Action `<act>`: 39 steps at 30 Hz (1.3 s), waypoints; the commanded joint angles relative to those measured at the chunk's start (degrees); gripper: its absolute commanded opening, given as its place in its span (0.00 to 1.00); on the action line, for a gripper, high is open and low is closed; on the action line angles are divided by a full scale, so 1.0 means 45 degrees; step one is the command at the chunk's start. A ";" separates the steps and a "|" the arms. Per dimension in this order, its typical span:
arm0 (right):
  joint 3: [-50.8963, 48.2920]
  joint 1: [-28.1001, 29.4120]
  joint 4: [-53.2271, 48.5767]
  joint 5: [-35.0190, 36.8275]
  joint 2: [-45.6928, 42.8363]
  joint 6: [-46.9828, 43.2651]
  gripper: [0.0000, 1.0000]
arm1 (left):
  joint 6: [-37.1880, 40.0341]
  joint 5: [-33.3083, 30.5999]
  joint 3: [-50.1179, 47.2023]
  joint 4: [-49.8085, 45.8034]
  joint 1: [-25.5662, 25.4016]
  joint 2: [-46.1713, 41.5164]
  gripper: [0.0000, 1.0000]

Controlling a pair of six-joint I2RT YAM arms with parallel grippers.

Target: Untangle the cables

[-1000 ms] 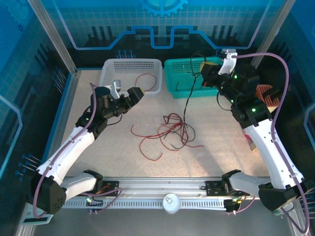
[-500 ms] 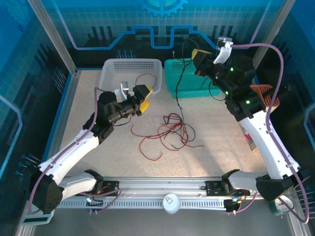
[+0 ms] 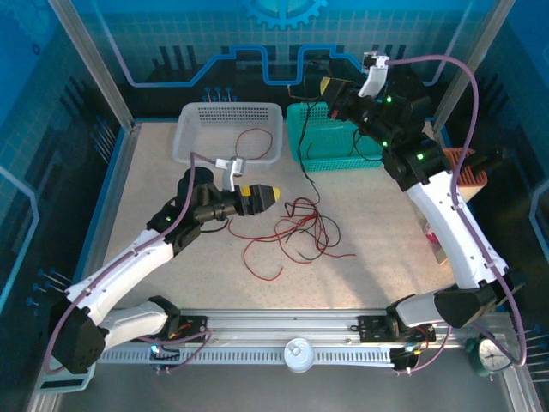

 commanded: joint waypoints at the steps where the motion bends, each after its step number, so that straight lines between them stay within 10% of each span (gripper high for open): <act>1: 0.0185 0.0296 -0.0049 -0.0223 -0.0015 0.0036 0.00 | 0.1905 -0.0315 0.0162 -0.0463 -0.0429 0.0243 0.92; 17: 0.0430 0.1850 0.0538 0.0941 0.0121 0.0079 0.00 | 0.3603 -0.3163 0.0240 0.1713 -0.2876 0.2711 0.82; 39: 0.0773 0.2726 0.0970 0.1963 0.0163 -0.0159 0.00 | 0.3545 -0.4233 -0.0751 0.4503 -0.3215 0.4282 0.74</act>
